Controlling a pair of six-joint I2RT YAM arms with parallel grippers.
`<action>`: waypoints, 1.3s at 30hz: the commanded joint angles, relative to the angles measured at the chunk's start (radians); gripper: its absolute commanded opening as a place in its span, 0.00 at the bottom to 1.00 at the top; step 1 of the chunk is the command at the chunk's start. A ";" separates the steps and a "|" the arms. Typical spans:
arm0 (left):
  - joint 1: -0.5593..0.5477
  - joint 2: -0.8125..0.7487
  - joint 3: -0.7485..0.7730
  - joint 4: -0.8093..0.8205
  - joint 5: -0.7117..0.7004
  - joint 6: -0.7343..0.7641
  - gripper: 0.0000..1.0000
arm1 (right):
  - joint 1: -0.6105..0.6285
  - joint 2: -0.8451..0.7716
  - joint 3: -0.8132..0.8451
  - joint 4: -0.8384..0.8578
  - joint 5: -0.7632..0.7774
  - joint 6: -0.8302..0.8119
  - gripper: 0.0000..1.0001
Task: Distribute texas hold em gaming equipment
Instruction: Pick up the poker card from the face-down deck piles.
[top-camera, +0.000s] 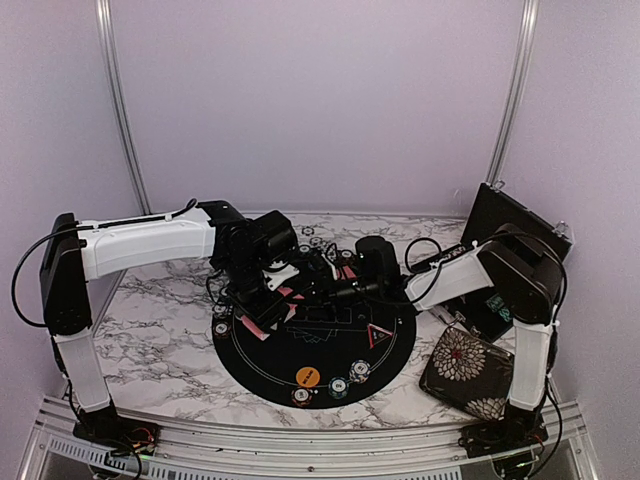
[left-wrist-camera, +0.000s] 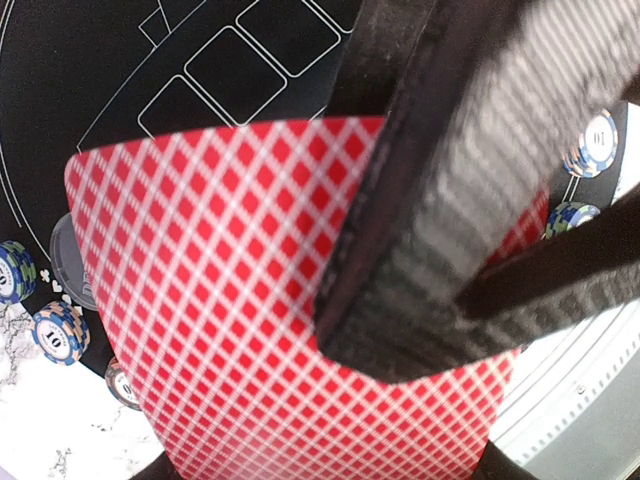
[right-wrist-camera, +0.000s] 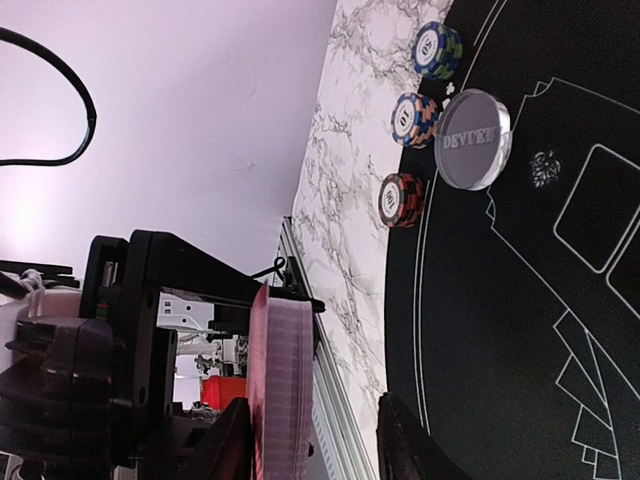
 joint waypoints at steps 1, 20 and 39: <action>-0.004 -0.020 0.014 -0.020 -0.006 0.013 0.46 | -0.011 -0.042 -0.009 -0.003 0.016 0.002 0.41; -0.005 -0.017 0.009 -0.020 -0.008 0.011 0.46 | -0.023 -0.094 -0.037 0.004 0.018 0.009 0.34; -0.005 -0.010 0.007 -0.020 -0.008 0.012 0.46 | -0.031 -0.128 -0.061 0.012 0.018 0.022 0.14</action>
